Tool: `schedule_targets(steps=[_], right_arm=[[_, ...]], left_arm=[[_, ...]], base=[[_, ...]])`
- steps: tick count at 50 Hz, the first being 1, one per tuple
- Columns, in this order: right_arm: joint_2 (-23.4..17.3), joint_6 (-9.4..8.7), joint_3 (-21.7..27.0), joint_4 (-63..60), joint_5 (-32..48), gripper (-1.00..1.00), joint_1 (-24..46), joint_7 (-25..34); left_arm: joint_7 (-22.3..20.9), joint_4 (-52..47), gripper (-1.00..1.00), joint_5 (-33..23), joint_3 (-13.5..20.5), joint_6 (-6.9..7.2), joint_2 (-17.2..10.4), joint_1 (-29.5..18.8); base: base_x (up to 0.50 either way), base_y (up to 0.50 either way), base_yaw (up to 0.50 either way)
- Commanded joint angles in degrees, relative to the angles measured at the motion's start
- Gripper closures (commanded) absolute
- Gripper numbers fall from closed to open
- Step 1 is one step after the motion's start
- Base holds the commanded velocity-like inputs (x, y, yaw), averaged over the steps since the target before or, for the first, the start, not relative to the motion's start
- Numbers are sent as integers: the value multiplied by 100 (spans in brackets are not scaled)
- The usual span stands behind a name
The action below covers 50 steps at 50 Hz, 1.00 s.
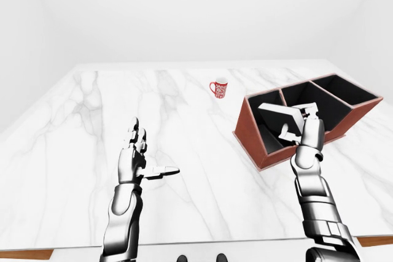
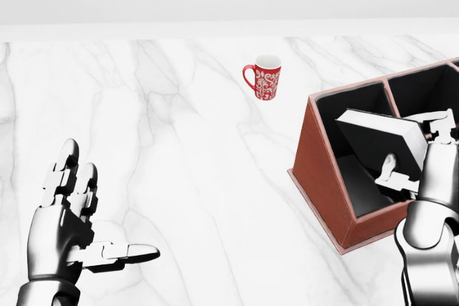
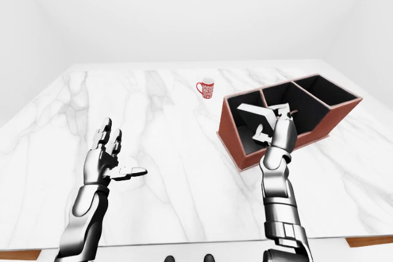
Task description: Pick up the book and place it in the left compartment of the caddy.
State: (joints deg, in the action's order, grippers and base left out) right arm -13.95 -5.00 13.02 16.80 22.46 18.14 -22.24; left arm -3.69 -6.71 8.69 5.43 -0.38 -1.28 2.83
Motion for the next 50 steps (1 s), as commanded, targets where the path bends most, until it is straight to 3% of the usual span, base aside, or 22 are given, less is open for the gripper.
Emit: schedule_targets(steps=[1, 27, 34, 40, 42, 45, 47, 48, 50], right_arm=[[-126, 0, 69, 350, 185, 100, 189, -249], [-307, 0, -137, 1362, 276, 100, 666, -297], [-380, 0, -163, 1999, 157, 100, 910, -482], [-407, 0, -191, 2184, 78, 100, 952, -572], [-415, 0, -210, 2262, 60, 100, 976, -584], [-423, 0, -228, 2399, 39, 100, 1026, -623], [-429, 0, -229, 2504, 13, 100, 1059, -657], [-432, 0, -236, 2556, -1, 100, 1068, -673], [-435, 0, -242, 2577, -18, 100, 1065, -691]], left_arm=[[5, -2, -100, -2, 3, 9, 0, 1], [18, 16, -100, -12, -6, 17, 0, -11], [7, 160, -100, -10, 4, -81, -5, -63], [14, 119, -100, -2, 3, -45, -10, -57], [5, 175, -100, -5, 5, -93, -10, -67], [16, 118, -100, -2, 0, -47, -10, -59], [9, 171, -100, -3, 4, -87, -10, -71], [-47, 518, -100, -22, 8, -429, 14, -76], [-69, 705, -100, -26, 1, -462, 20, -72]], base=[[0, 0, 0], [0, 0, 0], [0, 0, 0], [0, 0, 0], [0, 0, 0], [0, 0, 0], [0, 0, 0], [0, 0, 0], [0, 0, 0]])
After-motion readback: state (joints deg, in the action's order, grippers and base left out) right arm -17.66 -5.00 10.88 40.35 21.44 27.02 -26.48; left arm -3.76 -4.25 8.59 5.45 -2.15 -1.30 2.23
